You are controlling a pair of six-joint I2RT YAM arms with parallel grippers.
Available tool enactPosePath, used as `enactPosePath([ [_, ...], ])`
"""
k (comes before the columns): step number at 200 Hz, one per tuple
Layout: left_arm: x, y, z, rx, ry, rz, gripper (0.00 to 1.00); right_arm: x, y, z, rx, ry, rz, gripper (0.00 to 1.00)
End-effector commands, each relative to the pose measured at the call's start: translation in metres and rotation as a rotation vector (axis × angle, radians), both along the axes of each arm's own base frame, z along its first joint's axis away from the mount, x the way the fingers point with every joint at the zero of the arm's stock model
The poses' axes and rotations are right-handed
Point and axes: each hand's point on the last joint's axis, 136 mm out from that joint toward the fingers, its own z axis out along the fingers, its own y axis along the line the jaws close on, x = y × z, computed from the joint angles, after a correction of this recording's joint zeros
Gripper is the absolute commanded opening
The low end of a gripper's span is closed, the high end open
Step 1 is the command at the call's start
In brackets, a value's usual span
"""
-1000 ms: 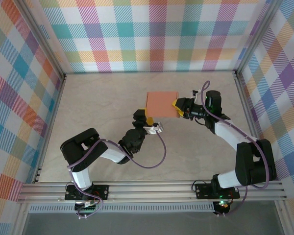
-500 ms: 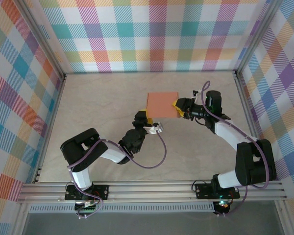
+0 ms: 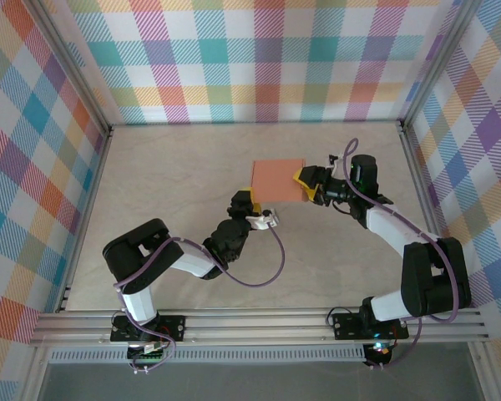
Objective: Fold the paper box
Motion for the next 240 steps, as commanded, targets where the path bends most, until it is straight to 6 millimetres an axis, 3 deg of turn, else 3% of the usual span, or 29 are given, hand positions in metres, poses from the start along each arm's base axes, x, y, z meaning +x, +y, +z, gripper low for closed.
enactPosePath([
  [1,-0.005,-0.007,0.009,-0.033,0.020,-0.025,0.39,0.000,-0.005,0.015,-0.016,-0.041,-0.026,0.71],
  [47,-0.007,0.000,0.001,-0.058,0.113,-0.009,0.38,0.002,-0.027,0.009,-0.101,-0.030,-0.107,0.85],
  [126,-0.028,0.030,-0.013,-0.166,0.483,0.045,0.39,-0.005,-0.054,0.017,-0.348,-0.196,-0.124,0.85],
  [160,-0.038,0.049,-0.015,-0.167,0.601,0.102,0.39,-0.015,-0.052,0.023,-0.402,-0.283,-0.058,0.86],
  [213,-0.060,0.048,-0.020,-0.154,0.869,0.037,0.39,-0.019,-0.052,0.030,-0.515,-0.395,0.044,0.86],
  [240,-0.073,0.043,-0.034,-0.133,1.033,-0.001,0.39,-0.020,-0.056,0.023,-0.587,-0.403,0.087,0.86],
])
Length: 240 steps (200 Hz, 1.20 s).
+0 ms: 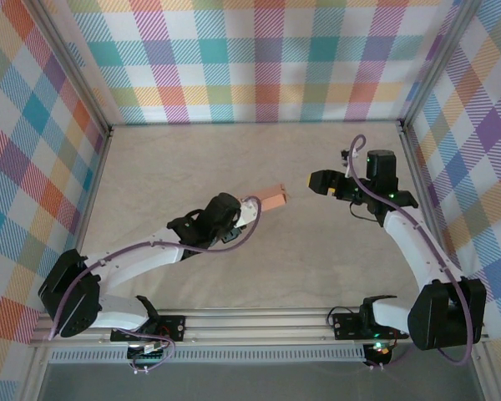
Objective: Fold the paper box
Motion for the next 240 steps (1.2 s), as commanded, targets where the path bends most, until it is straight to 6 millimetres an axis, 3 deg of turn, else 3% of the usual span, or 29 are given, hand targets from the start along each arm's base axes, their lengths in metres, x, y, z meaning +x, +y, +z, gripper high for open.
enactPosePath([
  [1,-0.024,-0.003,-0.016,-0.018,0.204,-0.055,0.39,-0.003,-0.004,-0.004,-0.103,-0.027,0.059,0.86],
  [47,-0.043,-0.016,-0.035,-0.006,0.405,-0.145,0.39,-0.021,0.004,-0.010,-0.228,-0.044,0.176,0.83],
  [100,-0.045,-0.013,-0.051,0.049,0.501,-0.163,0.39,-0.045,0.031,-0.041,-0.483,-0.111,0.364,0.74],
  [149,-0.045,-0.012,-0.053,0.088,0.555,-0.171,0.39,-0.044,0.053,-0.055,-0.545,-0.096,0.453,0.40],
  [219,-0.045,-0.015,-0.054,0.112,0.611,-0.164,0.39,-0.031,0.056,-0.062,-0.572,-0.079,0.441,0.13],
  [240,-0.044,-0.017,-0.053,0.111,0.622,-0.158,0.39,-0.030,0.057,-0.062,-0.567,-0.075,0.434,0.09],
])
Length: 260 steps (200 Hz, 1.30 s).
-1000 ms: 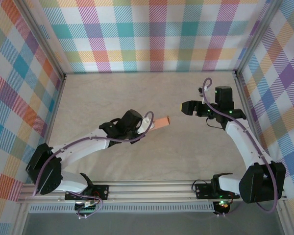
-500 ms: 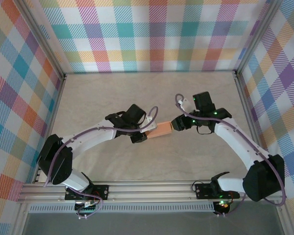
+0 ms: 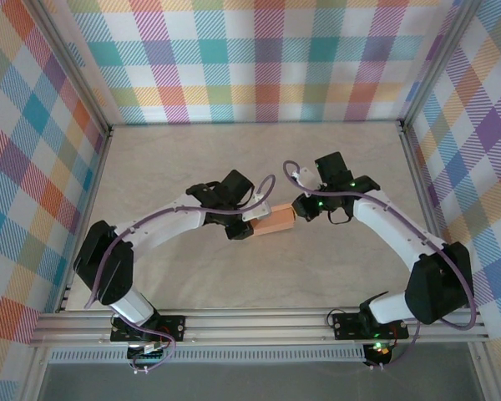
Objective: Fold the paper box
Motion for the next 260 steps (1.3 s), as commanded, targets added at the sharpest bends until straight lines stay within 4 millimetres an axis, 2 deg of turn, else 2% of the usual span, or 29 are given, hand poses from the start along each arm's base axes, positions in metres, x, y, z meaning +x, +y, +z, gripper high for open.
enactPosePath([
  [1,-0.024,0.011,-0.018,0.069,0.140,-0.011,0.39,0.005,0.003,0.007,0.003,-0.014,-0.002,0.09],
  [57,-0.018,0.006,-0.023,0.104,0.214,0.051,0.40,0.010,0.008,-0.002,0.040,0.024,-0.126,0.06],
  [92,-0.016,0.003,-0.021,0.098,0.216,0.067,0.41,0.010,0.001,-0.015,-0.010,0.018,-0.203,0.03],
  [141,-0.012,-0.002,-0.016,0.072,0.215,0.091,0.42,0.012,-0.008,-0.014,-0.013,-0.036,-0.282,0.02],
  [260,-0.007,-0.006,-0.018,0.057,0.205,0.111,0.43,0.012,-0.006,-0.021,-0.014,-0.018,-0.448,0.02],
])
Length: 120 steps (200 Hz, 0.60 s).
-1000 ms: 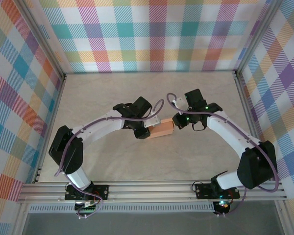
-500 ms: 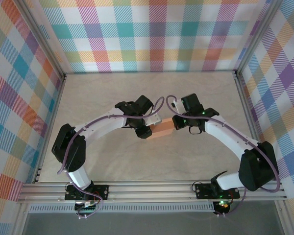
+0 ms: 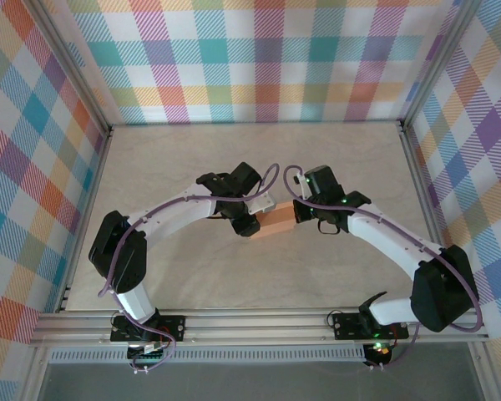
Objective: Fold the paper box
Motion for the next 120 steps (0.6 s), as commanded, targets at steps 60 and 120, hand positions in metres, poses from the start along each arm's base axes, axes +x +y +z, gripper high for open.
enactPosePath([
  [60,-0.011,-0.006,-0.020,-0.006,0.103,0.005,0.43,-0.005,-0.008,-0.028,-0.042,0.074,-0.163,0.04],
  [120,-0.007,-0.005,-0.023,-0.005,0.104,0.003,0.43,-0.004,-0.009,-0.038,-0.071,-0.016,-0.114,0.04],
])
